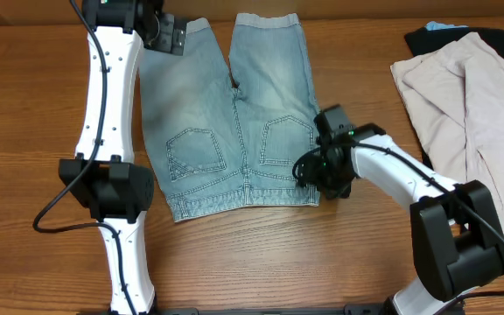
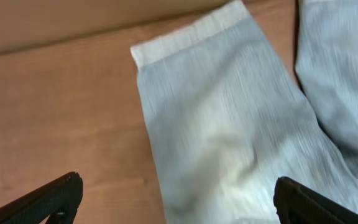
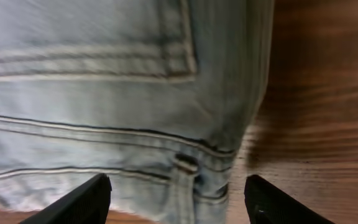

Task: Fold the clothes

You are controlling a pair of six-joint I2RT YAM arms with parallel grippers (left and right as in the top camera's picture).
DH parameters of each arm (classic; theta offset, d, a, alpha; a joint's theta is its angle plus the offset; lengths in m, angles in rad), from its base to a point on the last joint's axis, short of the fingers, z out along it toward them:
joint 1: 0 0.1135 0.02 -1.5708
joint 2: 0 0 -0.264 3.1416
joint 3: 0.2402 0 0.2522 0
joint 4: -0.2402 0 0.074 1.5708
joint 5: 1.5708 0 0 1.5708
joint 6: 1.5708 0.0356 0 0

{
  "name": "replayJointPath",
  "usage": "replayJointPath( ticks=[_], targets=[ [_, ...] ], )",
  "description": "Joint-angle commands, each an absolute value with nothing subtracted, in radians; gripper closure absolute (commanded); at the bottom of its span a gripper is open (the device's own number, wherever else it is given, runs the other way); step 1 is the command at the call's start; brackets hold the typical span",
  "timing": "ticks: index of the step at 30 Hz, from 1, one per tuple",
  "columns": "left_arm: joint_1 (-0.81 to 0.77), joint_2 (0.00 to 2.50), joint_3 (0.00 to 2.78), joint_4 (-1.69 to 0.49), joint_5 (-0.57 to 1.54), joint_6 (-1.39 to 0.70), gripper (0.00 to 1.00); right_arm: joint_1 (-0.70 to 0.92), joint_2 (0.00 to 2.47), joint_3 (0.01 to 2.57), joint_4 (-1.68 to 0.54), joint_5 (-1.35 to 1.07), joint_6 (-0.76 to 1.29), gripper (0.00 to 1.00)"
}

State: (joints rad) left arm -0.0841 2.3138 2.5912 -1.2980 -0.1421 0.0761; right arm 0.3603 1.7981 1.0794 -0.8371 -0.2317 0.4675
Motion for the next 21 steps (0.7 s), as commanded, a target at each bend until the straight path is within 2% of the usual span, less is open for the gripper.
replayJointPath(
  ticks=[1,5,6,7,8,9,10,11,16,21],
  targets=[
    [-0.086,2.229,2.633,-1.347,-0.109,0.048,0.0,0.365,1.781,1.022,-0.804,-0.224,0.488,0.27],
    [-0.086,2.23,2.632,-1.385,-0.103,0.048,0.0,0.363,1.781,1.0,-0.809,-0.155,0.501,0.28],
    [-0.086,2.234,2.632,-1.388,-0.101,0.048,0.0,0.363,1.781,0.997,-0.809,-0.147,0.502,0.32],
    [-0.086,2.237,2.632,-1.388,-0.098,0.048,0.0,0.363,1.781,0.995,-0.805,-0.147,0.502,0.4],
    [-0.086,2.237,2.632,-1.389,-0.092,0.048,0.0,0.363,1.781,0.995,-0.804,-0.147,0.502,0.53],
    [-0.086,2.237,2.632,-1.389,-0.084,0.048,0.0,0.363,1.781,0.995,-0.803,-0.147,0.502,0.75],
    [-0.086,2.237,2.632,-1.391,-0.078,0.048,0.0,0.363,1.781,0.995,-0.802,-0.147,0.502,0.92],
    [-0.086,2.237,2.632,-1.392,-0.077,0.048,0.0,0.363,1.781,0.995,-0.803,-0.146,0.502,0.96],
    [-0.086,2.237,2.632,-1.405,-0.077,0.048,0.01,0.3,1.778,1.007,-0.847,-0.076,0.501,0.96],
    [-0.086,2.237,2.632,-1.411,-0.031,0.08,0.0,0.092,1.777,1.091,-0.937,0.065,0.359,0.96]
  ],
)
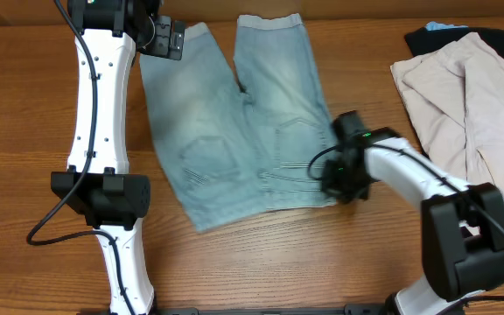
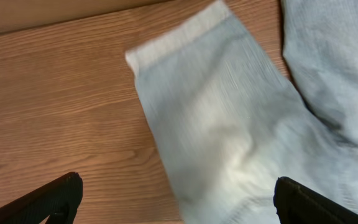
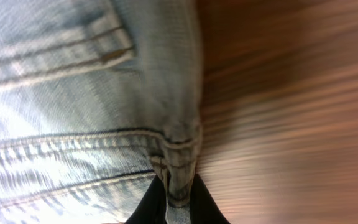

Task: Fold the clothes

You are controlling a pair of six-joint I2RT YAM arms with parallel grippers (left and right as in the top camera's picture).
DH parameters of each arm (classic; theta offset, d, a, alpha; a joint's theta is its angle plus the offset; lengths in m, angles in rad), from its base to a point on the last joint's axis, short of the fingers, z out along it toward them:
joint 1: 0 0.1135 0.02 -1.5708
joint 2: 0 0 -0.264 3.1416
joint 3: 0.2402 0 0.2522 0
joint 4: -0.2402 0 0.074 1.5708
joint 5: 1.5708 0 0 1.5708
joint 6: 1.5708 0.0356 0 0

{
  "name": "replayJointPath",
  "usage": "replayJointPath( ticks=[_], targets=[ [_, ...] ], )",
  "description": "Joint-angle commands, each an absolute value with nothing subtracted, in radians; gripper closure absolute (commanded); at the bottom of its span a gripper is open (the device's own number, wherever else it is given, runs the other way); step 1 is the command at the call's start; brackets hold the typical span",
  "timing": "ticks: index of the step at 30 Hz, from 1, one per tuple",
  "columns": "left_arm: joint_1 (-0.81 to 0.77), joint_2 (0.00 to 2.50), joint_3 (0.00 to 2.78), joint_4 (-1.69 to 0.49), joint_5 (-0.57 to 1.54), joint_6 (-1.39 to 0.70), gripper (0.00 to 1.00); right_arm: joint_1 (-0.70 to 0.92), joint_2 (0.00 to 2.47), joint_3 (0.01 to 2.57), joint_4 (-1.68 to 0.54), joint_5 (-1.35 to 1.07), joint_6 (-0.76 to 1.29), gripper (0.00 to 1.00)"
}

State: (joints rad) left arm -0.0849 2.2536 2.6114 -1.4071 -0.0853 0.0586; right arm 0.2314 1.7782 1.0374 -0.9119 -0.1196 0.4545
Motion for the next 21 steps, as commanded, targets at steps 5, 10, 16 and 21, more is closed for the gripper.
replayJointPath(
  ticks=[5,10,16,21],
  targets=[
    [-0.108,2.237,2.632,-1.402,0.065,0.135,0.0,-0.159,1.777,1.217,-0.915,0.017,0.243,0.85],
    [-0.178,2.273,2.632,-1.333,0.143,0.239,0.0,-0.32,1.773,1.463,-1.079,-0.396,0.112,0.33],
    [-0.303,2.46,2.632,-1.012,0.181,0.349,0.0,-0.249,1.715,1.61,-1.19,-0.477,0.098,0.31],
    [-0.38,2.623,2.632,-0.779,0.177,0.381,0.0,-0.157,1.706,1.609,-1.207,-0.469,0.105,0.29]
  ],
)
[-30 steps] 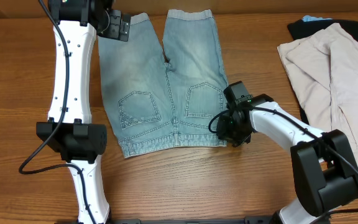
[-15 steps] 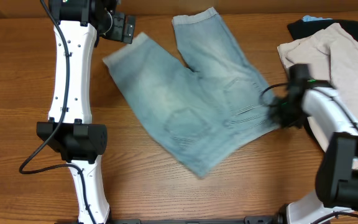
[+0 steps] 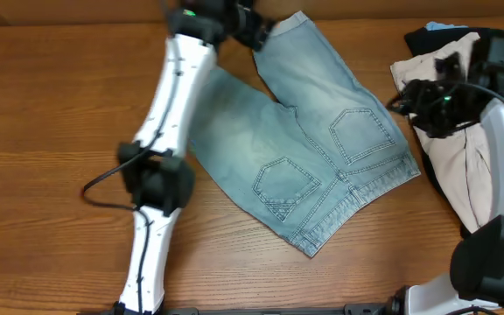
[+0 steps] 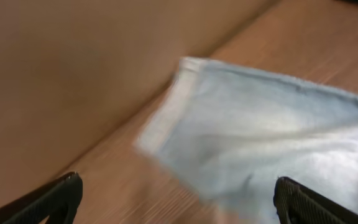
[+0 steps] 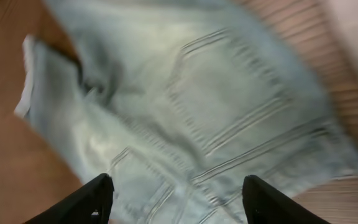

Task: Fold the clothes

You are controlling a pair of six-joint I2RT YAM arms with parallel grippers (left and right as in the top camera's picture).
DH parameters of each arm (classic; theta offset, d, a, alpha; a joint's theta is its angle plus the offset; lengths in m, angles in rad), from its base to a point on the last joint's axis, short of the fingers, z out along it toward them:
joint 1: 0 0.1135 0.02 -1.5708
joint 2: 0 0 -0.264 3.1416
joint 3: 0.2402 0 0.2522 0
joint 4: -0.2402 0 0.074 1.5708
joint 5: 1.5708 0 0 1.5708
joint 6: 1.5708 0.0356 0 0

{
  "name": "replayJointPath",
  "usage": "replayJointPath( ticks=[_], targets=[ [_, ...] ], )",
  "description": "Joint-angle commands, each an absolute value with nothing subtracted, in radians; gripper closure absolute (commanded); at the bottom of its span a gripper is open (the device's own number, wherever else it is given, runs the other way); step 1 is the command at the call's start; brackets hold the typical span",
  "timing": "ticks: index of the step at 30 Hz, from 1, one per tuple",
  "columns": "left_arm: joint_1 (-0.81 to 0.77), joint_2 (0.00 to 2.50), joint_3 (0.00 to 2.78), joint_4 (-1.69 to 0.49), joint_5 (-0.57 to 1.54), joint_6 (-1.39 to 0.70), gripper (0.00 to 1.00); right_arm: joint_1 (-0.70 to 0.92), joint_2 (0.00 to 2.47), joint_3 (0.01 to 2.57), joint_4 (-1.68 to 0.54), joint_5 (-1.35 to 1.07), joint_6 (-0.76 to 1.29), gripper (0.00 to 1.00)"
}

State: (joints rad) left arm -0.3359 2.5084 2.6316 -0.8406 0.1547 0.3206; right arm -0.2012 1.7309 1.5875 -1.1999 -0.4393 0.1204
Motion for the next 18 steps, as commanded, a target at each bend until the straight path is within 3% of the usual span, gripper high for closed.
replayJointPath(
  ticks=[1,10,18],
  targets=[
    [-0.392,2.65,2.632,-0.749,0.176,0.382,0.0,-0.142,1.706,1.61,-1.21,-0.464,0.105,0.28],
    [-0.437,2.784,2.632,-0.714,0.173,0.378,0.0,-0.112,1.706,1.61,-1.211,-0.438,0.108,0.25],
    [-0.437,2.793,2.628,-0.903,0.013,0.321,0.0,-0.112,1.707,1.609,-1.225,-0.393,0.108,0.16]
  ],
)
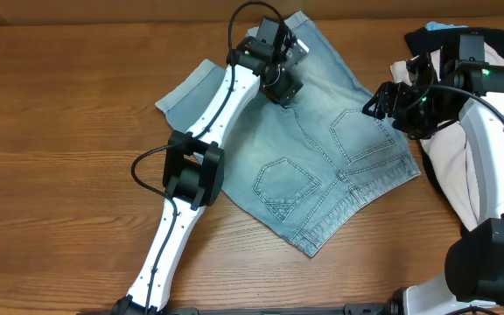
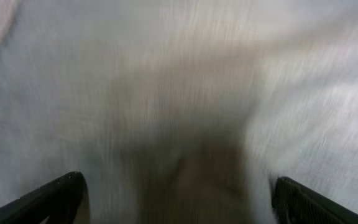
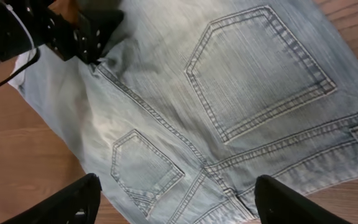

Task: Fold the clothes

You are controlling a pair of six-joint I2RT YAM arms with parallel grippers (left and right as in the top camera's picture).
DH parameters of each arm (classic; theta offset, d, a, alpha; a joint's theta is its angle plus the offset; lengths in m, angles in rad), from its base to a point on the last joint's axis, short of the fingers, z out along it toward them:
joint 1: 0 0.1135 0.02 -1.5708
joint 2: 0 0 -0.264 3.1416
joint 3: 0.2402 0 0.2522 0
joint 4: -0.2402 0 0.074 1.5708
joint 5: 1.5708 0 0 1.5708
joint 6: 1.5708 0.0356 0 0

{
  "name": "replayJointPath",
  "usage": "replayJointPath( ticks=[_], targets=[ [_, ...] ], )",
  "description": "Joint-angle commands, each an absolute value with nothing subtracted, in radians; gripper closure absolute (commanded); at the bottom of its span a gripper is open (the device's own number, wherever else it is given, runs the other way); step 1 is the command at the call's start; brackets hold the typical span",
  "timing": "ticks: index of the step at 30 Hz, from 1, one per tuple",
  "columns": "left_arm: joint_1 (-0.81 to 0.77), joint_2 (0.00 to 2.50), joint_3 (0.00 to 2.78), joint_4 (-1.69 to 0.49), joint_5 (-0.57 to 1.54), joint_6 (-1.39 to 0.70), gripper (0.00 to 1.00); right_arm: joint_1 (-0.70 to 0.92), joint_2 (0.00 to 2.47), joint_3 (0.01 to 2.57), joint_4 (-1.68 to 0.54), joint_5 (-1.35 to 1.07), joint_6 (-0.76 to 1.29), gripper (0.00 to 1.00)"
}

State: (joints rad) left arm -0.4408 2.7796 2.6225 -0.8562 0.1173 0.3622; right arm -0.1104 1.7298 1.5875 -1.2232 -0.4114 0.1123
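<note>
Light blue denim shorts (image 1: pixel 322 157) lie spread diagonally on the table, back pockets up, with the waistband toward the front right. My left gripper (image 1: pixel 280 86) hangs open low over the middle of the shorts, near the crotch seam. In its wrist view, blurred denim (image 2: pixel 179 93) fills the frame between the open fingers (image 2: pixel 48 199). My right gripper (image 1: pixel 381 101) is open and raised over the right edge of the shorts. Its wrist view looks down on both pockets (image 3: pixel 260 68) and on the left gripper (image 3: pixel 79 31).
A pile of other clothes lies at the right: beige trousers (image 1: pixel 437 162) and a black garment (image 1: pixel 418 39) behind them. The right arm reaches across this pile. Bare wooden table (image 1: pixel 59 175) stretches to the left and front.
My left gripper has come from the far table edge by the leg hem to low over the middle of the shorts. The right gripper has shifted slightly left. The shorts lie much as before.
The shorts lay straight, my right gripper open at the waistband's right corner and the left open over a leg hem. Then the right was shut on the waistband and the shorts skewed. Later they lay diagonally further right, both grippers open, as now.
</note>
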Motion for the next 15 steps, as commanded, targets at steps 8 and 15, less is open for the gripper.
replayJointPath(
  ticks=[8,15],
  targets=[
    [-0.435,2.793,2.628,-1.104,-0.089,0.216,0.0,-0.111,1.708,1.587,-1.226,-0.393,0.108,0.12],
    [-0.403,2.793,2.628,-1.263,-0.133,0.08,0.0,-0.111,1.71,1.535,-1.225,-0.394,0.108,0.11]
  ],
)
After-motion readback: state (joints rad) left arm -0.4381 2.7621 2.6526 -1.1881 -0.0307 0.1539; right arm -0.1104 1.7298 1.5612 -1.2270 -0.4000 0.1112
